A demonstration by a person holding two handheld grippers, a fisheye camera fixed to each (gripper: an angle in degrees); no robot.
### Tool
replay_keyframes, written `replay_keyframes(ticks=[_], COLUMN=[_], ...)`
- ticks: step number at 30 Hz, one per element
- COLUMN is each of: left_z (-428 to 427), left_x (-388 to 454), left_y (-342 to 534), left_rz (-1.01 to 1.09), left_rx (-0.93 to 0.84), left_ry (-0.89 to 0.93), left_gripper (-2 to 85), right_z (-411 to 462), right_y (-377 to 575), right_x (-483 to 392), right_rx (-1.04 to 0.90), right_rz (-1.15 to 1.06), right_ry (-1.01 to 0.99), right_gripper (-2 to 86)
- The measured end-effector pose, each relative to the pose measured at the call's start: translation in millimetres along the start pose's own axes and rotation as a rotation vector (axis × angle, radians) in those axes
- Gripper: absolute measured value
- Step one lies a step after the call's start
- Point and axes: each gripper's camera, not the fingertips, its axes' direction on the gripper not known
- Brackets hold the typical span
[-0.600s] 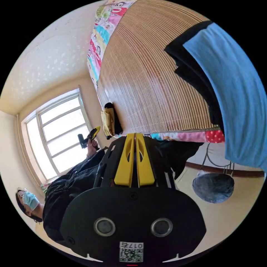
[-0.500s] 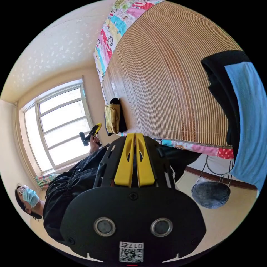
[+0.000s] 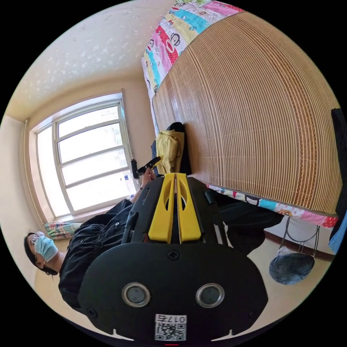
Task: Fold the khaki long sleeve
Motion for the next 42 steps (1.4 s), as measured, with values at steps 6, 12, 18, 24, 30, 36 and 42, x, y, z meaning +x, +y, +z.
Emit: replay_keyframes(ticks=[6,12,18,24,30,36,42], left_z=[-1.0,-77.0,-197.4,-249.5,-220.0,-159.6,-121.6], left_x=[-39.6,-98.3,-84.9,-38.6,37.7,129.7,163.6], left_y=[-5.2,16.5,80.8,136.4,182.0,272.2,303.2], left_rz=[0.068,0.558,1.217,1.732,1.627,1.571,1.564], left_rx=[-0.038,0.141,0.341,0.426,0.191,-0.285,-0.352], left_ry=[0.201,1.122,1.543,2.343,2.919,2.891,2.377], left_gripper=[2.2,-0.7,-0.9,-0.9,-0.9,-0.9,-0.9], right_z=[32.0,41.0,52.3,70.8,107.1,175.1,202.6], right_y=[55.6,103.8,107.2,115.6,152.8,155.3,168.5], right_x=[14.9,18.3,-52.5,-174.0,-258.9,-275.3,-264.6], right_rx=[-0.021,0.115,0.203,0.159,0.209,0.162,0.113], right_rz=[0.111,0.054,-0.309,-0.722,-0.981,-1.106,-1.180], right_ry=[0.173,0.130,-0.036,-0.037,0.119,0.140,0.119], right_gripper=[0.4,0.6,1.9,6.1,10.0,14.9,5.3])
